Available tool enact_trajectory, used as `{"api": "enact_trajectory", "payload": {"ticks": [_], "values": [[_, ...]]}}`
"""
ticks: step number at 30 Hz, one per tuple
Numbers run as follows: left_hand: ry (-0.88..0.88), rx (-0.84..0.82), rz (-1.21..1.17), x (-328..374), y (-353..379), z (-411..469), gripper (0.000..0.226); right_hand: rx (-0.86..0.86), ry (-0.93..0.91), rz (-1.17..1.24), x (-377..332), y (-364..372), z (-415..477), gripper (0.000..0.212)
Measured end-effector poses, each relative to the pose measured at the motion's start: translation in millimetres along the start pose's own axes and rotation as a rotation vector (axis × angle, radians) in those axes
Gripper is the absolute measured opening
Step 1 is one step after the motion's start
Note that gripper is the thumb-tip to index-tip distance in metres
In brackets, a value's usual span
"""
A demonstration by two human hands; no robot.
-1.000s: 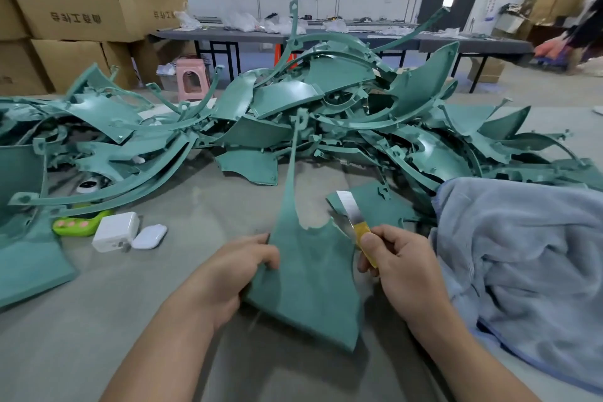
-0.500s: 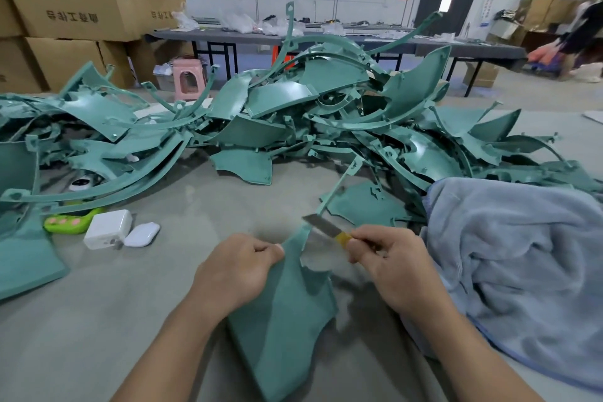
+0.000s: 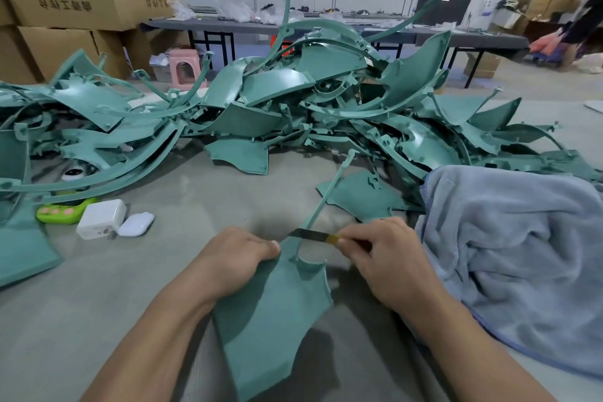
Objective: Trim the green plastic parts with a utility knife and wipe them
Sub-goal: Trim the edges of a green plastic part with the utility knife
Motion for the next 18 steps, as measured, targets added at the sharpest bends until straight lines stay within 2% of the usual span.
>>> {"api": "enact_trajectory", "payload": {"ticks": [3, 4, 5, 7, 9, 13, 15, 18], "values": [[0.05, -0.012, 0.046, -0.3, -0.4, -1.4, 0.043, 0.244, 0.142, -0.066, 14.0, -15.0, 10.6, 0.029], [0.058, -0.007, 0.056, -0.3, -0.9, -1.7, 0.043, 0.275, 0.158, -0.054, 14.4, -18.0, 9.5, 0.03], [0.061, -0.007, 0.059, -0.4, -1.2, -1.7, 0.043, 0.256, 0.144, -0.012, 11.5, -17.0, 7.2, 0.028], [0.061, -0.024, 0.068, -1.0, -1.6, -0.8, 0.044, 0.108, 0.085, 0.059, -0.2, -7.5, 2.6, 0.021], [0.065, -0.041, 0.072, -3.0, -1.5, -0.9, 0.043, 0.035, 0.044, -0.002, -10.5, 0.3, 0.2, 0.03], [0.064, -0.029, 0.062, -2.2, -0.4, -0.4, 0.038, 0.373, 0.204, -0.08, 13.2, -25.8, 10.4, 0.029], [0.055, -0.035, 0.061, -1.5, 0.0, 0.5, 0.037, 0.295, 0.161, -0.022, 14.0, -23.0, 5.3, 0.021], [0.047, -0.04, 0.067, -3.4, -1.4, 1.0, 0.034, -0.005, 0.038, -0.007, -1.9, 0.2, -4.3, 0.018]]}}
Point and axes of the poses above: each hand's wrist, its own z-axis towards the middle knuckle, its own y-axis out of the palm, x = y × z, the point moved 4 cm from there along z, towards the middle knuckle, and after that the axes turned 14 degrees about z, right-handed, at the moved point
